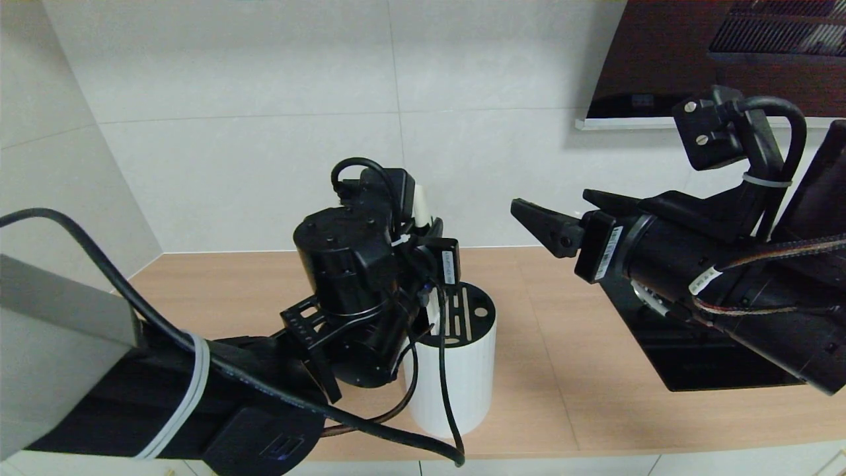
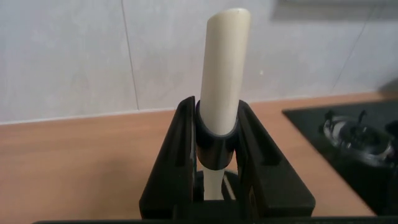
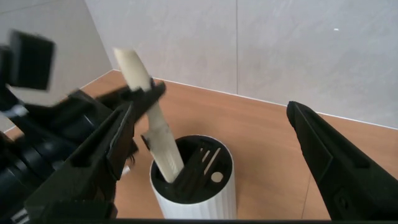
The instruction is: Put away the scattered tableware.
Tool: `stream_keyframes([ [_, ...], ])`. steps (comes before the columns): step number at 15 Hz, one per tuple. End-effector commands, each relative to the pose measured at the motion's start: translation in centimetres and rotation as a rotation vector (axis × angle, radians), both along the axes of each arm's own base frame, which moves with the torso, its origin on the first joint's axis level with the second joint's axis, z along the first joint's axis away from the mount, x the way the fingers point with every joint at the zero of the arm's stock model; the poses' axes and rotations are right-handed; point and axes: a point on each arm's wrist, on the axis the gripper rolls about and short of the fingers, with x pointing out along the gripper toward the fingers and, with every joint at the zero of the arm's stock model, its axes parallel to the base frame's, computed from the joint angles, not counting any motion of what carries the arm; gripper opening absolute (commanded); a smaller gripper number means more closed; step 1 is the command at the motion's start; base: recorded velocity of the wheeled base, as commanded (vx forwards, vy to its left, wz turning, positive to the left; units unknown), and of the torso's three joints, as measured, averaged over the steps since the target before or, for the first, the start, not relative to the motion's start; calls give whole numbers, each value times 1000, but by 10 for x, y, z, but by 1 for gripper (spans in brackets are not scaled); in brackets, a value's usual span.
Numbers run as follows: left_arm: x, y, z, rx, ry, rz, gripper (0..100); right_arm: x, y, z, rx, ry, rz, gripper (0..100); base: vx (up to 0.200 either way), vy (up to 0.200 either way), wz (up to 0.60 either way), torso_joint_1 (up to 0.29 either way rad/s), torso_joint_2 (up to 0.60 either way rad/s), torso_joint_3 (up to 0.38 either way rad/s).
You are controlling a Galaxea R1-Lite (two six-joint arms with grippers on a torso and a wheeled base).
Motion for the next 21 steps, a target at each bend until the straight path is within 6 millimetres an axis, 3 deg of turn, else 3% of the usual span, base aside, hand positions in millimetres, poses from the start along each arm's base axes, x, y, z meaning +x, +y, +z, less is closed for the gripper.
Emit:
stream_keyframes([
  [1,2,-2,-10,22,22,1,0,0,0,0,-1,1,0,100,0,0,0,0,0,0],
  [7,10,-10,-43,80,89,5,0,1,1,-2,-6,3,-2,100,0,0,0,0,0,0],
  [16,10,-10,-49,88,105,25,0,1,1,-4,-9,7,-2,100,0,0,0,0,0,0],
  [17,10,-10,-50,90,107,25,100,1,1,-4,-8,6,-2,100,0,0,0,0,0,0],
  [21,9,-9,-47,83,99,27,100,1,2,-4,-10,8,-2,100,0,0,0,0,0,0],
])
